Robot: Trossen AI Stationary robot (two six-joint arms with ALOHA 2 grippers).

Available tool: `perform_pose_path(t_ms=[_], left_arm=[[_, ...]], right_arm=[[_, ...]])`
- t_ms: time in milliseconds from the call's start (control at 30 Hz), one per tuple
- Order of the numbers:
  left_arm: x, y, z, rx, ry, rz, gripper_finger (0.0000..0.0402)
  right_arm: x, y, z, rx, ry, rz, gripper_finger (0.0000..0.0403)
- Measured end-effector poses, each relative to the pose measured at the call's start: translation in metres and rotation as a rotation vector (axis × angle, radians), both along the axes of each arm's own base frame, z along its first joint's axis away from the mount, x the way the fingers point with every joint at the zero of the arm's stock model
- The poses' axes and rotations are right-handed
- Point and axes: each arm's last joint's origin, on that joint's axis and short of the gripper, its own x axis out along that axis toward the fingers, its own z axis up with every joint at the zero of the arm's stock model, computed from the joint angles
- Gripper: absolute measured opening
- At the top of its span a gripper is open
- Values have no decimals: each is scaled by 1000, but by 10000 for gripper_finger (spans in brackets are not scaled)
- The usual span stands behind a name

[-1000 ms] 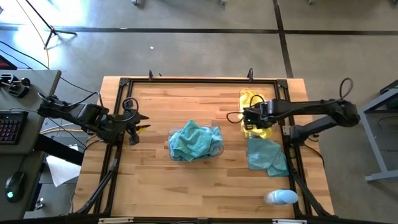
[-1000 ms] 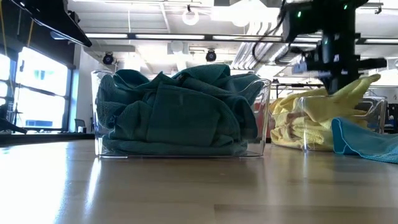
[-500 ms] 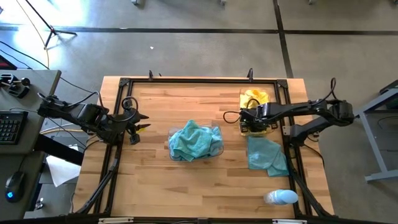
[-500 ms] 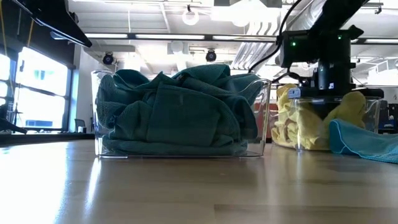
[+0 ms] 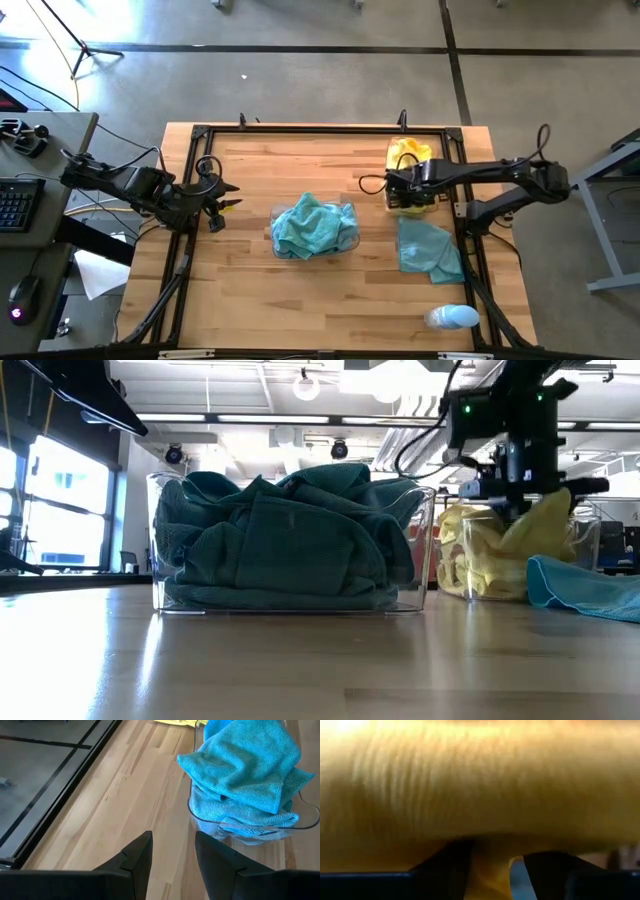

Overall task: Sort microfiber towel by color & place in baskets
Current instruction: Put the yellow towel into the top transparent bin

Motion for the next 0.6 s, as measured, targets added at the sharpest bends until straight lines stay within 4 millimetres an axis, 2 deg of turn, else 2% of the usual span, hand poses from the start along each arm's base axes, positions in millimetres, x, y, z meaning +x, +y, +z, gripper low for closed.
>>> perform_pose_path(t_ms=[167,400,600], left_arm=[[0,0,0,0,0,0,135],[0,0,0,-1,0,-1,135],[0,0,0,-1,0,-1,135]], right_arm=[[-3,1,26,-12,-45,9,185],[-9,1,56,-62,-83,-9,183],[-13,-1,68,-261,-60,-65,183]])
